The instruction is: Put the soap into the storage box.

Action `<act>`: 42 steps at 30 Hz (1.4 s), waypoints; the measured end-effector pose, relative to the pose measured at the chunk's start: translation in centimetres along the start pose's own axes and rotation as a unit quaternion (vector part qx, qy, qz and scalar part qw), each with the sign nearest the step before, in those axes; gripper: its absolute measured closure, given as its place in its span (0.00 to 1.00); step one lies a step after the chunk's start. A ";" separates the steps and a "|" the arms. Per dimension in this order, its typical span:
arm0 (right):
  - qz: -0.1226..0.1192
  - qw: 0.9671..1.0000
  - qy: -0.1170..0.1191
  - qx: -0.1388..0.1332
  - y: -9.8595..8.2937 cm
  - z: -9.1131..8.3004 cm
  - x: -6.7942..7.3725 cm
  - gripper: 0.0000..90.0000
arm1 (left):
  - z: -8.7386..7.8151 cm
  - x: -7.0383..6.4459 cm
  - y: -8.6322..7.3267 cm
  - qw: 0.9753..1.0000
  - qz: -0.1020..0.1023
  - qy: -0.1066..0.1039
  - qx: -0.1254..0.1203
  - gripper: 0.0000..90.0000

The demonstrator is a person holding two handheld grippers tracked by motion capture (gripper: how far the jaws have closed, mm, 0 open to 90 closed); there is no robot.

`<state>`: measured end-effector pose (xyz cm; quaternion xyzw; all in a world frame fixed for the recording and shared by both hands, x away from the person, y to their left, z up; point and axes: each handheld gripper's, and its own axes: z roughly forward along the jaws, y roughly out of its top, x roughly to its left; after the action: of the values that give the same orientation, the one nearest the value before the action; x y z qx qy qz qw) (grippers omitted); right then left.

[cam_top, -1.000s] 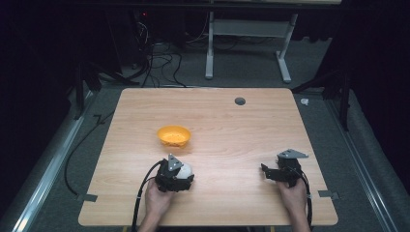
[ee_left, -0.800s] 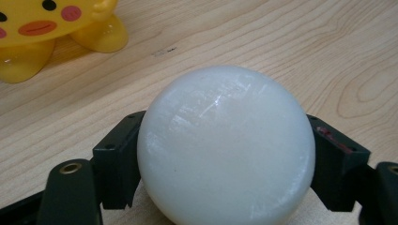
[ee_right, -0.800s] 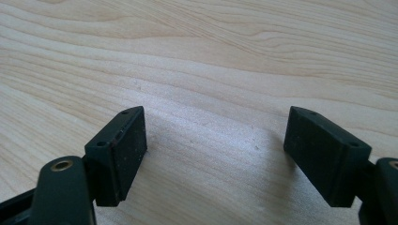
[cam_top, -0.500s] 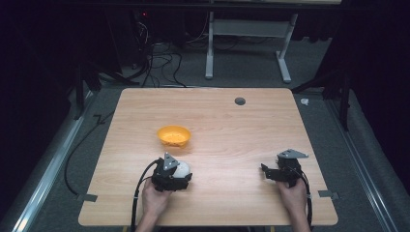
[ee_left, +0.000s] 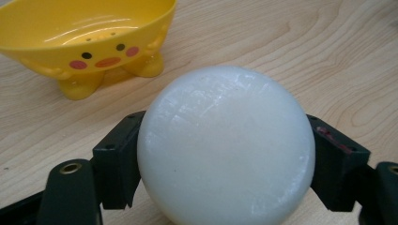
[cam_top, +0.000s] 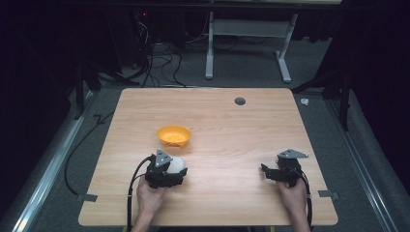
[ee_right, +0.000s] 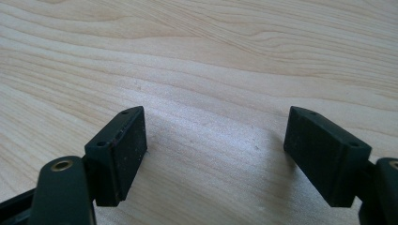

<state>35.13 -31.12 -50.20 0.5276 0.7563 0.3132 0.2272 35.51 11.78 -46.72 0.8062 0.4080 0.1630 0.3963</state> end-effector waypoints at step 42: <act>0.001 1.000 0.001 0.000 0.0 0.0 0.0 0.25 | -1.8 3.3 4.5 1.000 -0.010 -0.001 -0.024 0.27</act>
<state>35.12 -31.13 -50.19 0.5278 0.7561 0.3139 0.2264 38.86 13.69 -42.28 0.7925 0.4112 0.1680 0.4180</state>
